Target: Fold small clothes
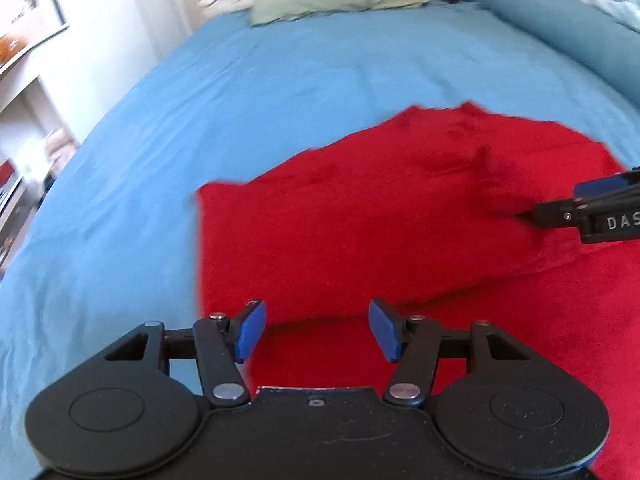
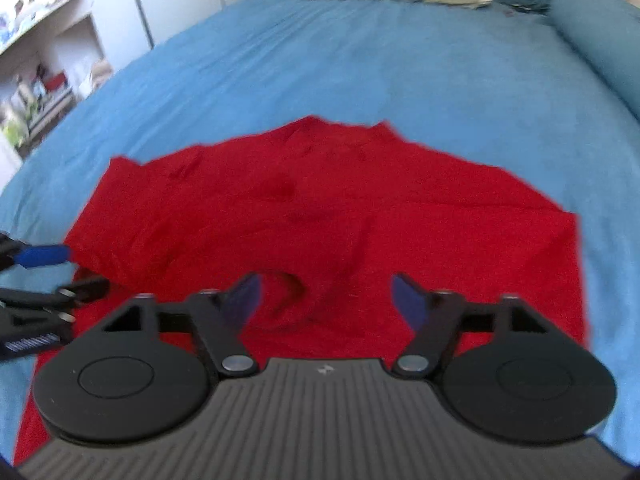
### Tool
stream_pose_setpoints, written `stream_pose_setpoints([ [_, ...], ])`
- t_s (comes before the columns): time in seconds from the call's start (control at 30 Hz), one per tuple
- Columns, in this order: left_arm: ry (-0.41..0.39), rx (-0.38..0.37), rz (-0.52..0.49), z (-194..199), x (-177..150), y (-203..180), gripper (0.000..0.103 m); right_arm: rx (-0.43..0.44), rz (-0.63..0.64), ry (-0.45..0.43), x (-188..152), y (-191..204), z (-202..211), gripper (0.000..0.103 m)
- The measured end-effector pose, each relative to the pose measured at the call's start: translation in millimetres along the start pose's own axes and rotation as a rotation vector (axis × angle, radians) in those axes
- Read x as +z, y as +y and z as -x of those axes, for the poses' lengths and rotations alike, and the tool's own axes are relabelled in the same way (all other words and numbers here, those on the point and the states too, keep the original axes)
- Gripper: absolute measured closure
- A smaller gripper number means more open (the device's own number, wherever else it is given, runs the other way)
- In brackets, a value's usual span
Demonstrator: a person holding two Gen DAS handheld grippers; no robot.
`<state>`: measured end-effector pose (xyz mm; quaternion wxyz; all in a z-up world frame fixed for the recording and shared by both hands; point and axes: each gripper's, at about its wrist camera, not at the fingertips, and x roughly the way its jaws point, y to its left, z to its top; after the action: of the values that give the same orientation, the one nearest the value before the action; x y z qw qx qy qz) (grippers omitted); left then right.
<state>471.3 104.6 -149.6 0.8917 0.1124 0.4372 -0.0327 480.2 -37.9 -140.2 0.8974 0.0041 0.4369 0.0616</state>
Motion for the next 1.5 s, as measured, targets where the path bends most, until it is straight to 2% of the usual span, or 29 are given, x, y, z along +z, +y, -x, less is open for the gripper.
stream_pose_setpoints([
  [0.03,0.002,0.012,0.002,-2.2,-4.1,7.1,0.040,-0.003,0.012,0.004,-0.4,6.2,-9.5,0.029],
  [0.07,0.004,0.022,0.002,-5.3,-3.9,10.0,0.040,-0.015,0.027,0.005,-0.6,12.2,-19.0,0.036],
  [0.13,0.009,0.033,0.009,-6.7,-8.7,14.0,0.040,-0.046,0.047,0.005,0.6,18.0,-30.6,0.072],
  [0.17,0.011,0.035,0.018,-8.6,-9.5,17.2,0.040,-0.065,0.048,0.009,2.8,18.0,-33.9,0.082],
  [0.33,0.013,0.023,0.084,-13.4,-12.1,31.6,0.040,-0.107,-0.115,-0.096,6.3,-14.2,-6.3,0.082],
  [0.43,0.019,0.023,0.085,-18.7,-14.6,28.3,0.040,-0.131,-0.203,-0.093,-5.0,-40.1,2.6,0.078],
  [0.47,0.021,0.025,0.077,-20.6,-15.8,26.0,0.040,-0.131,-0.243,-0.080,-11.0,-48.5,1.3,0.065],
  [0.5,0.022,0.024,0.075,-22.1,-15.7,26.3,0.040,-0.125,-0.285,-0.063,-17.2,-56.4,-0.9,0.038],
  [0.57,0.025,0.017,0.071,-24.3,-16.4,25.1,0.040,-0.121,-0.364,-0.053,-32.3,-68.0,-0.8,0.016],
  [0.73,0.020,0.034,0.071,-27.8,-18.0,26.6,0.040,-0.107,-0.442,-0.068,-48.9,-76.1,1.5,0.015],
  [0.83,0.017,0.056,0.084,-32.7,-15.2,28.6,0.040,-0.119,-0.497,-0.093,-49.5,-83.2,-0.8,0.019],
  [0.87,0.015,0.064,0.091,-34.1,-13.9,30.3,0.040,-0.131,-0.504,-0.094,-46.0,-86.6,-1.6,0.027],
  [0.9,0.016,0.067,0.098,-35.1,-13.1,32.0,0.040,-0.146,-0.508,-0.092,-41.9,-89.3,-4.5,0.043],
  [0.93,0.017,0.068,0.107,-37.2,-11.7,33.5,0.040,-0.152,-0.504,-0.085,-37.5,-91.1,-6.9,0.053],
  [0.97,0.018,0.068,0.117,-39.1,-10.7,34.4,0.040,-0.162,-0.496,-0.069,-32.9,-92.7,-10.5,0.073],
  [1.0,0.018,0.067,0.124,-40.8,-9.6,35.0,0.040,-0.188,-0.486,-0.049,-28.6,-93.9,-13.0,0.081],
  [1.1,0.017,0.062,0.132,-44.2,-6.8,31.6,0.040,-0.217,-0.470,-0.072,-17.5,-99.3,0.5,0.083],
  [1.2,0.017,0.066,0.138,-47.0,-3.1,26.6,0.040,-0.256,-0.445,-0.161,-0.7,-109.5,26.9,0.083],
  [1.3,0.041,0.050,0.203,-51.1,-3.5,33.6,0.038,-0.295,-0.436,-0.235,3.5,-131.0,46.7,0.083],
  [1.4,0.055,0.037,0.266,-52.2,-11.0,41.9,0.038,-0.284,-0.443,-0.171,-10.0,-152.8,32.1,0.083],
  [1.5,0.058,0.068,0.221,-46.5,-17.2,36.5,0.037,-0.294,-0.423,-0.104,-31.8,-159.7,12.2,0.083],
])
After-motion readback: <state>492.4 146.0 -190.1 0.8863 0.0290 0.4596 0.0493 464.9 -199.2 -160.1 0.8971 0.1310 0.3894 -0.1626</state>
